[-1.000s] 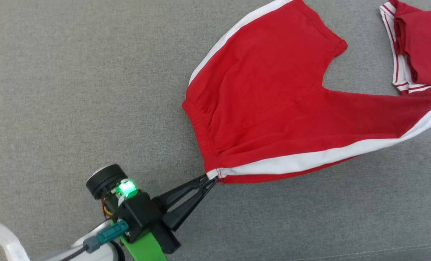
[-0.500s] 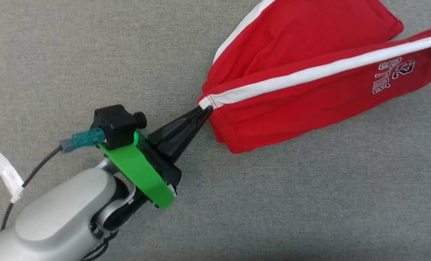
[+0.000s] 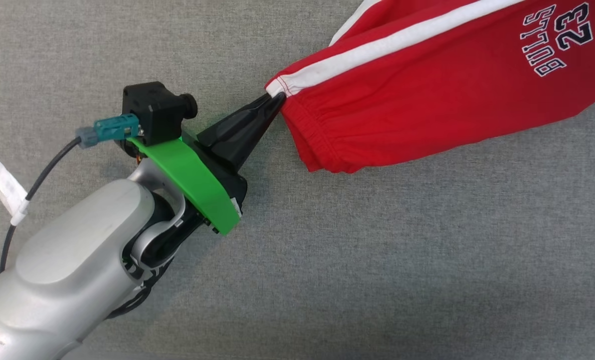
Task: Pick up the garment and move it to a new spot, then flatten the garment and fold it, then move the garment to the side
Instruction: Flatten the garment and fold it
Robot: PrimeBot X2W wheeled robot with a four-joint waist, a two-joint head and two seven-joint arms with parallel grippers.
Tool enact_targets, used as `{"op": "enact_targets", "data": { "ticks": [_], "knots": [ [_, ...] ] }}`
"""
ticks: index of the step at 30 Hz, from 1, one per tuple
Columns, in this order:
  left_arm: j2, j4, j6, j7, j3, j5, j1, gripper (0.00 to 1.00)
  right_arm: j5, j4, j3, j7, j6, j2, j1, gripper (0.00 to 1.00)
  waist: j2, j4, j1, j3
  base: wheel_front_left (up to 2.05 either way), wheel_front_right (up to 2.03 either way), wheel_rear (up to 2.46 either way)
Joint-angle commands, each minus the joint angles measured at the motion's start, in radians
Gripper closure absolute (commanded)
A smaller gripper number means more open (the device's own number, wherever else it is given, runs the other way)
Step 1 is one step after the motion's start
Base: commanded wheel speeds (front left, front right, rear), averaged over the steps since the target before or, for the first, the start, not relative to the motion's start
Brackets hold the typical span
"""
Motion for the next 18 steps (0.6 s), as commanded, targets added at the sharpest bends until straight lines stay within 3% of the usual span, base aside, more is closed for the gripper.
{"op": "enact_targets", "data": {
  "ticks": [1, 13, 15, 16, 17, 18],
  "knots": [
    [-0.002, 0.008, 0.004, 0.002, 0.007, -0.003, -0.023, 1.0, 0.004, 0.018, 0.027, 0.003, -0.002, 0.002, -0.046, 1.0, 0.0, 0.011, 0.0001, 0.015, 0.0, 0.0, 0.0],
    [-0.058, 0.052, 0.009, -0.043, 0.009, 0.02, -0.043, 1.0, 0.035, 0.184, 0.249, -0.096, -0.002, 0.02, -0.274, 1.0, 0.0, 0.05, 0.0001, 0.037, 0.0, 0.0, 0.0],
    [-0.066, 0.06, 0.011, -0.058, 0.011, 0.032, -0.05, 1.0, 0.053, 0.198, 0.275, -0.128, -0.002, 0.028, -0.296, 0.75, 0.0, 0.054, 0.0001, 0.04, 0.0, 0.0, 0.0],
    [-0.069, 0.066, 0.01, -0.065, 0.008, 0.043, -0.055, 1.0, 0.064, 0.209, 0.281, -0.15, -0.002, 0.032, -0.307, 0.0, 0.0, 0.056, 0.0001, 0.041, 0.0, 0.0, 0.0],
    [-0.074, 0.07, 0.01, -0.074, 0.007, 0.049, -0.056, 1.0, 0.068, 0.217, 0.29, -0.168, -0.002, 0.033, -0.312, 0.0, 0.0, 0.058, 0.0001, 0.043, 0.0, 0.0, 0.0],
    [-0.081, 0.077, 0.014, -0.081, 0.008, 0.055, -0.057, 0.85, 0.07, 0.225, 0.303, -0.19, -0.002, 0.032, -0.32, 0.0, 0.0, 0.059, 0.0001, 0.044, 0.0, 0.0, 0.0]
  ]
}}
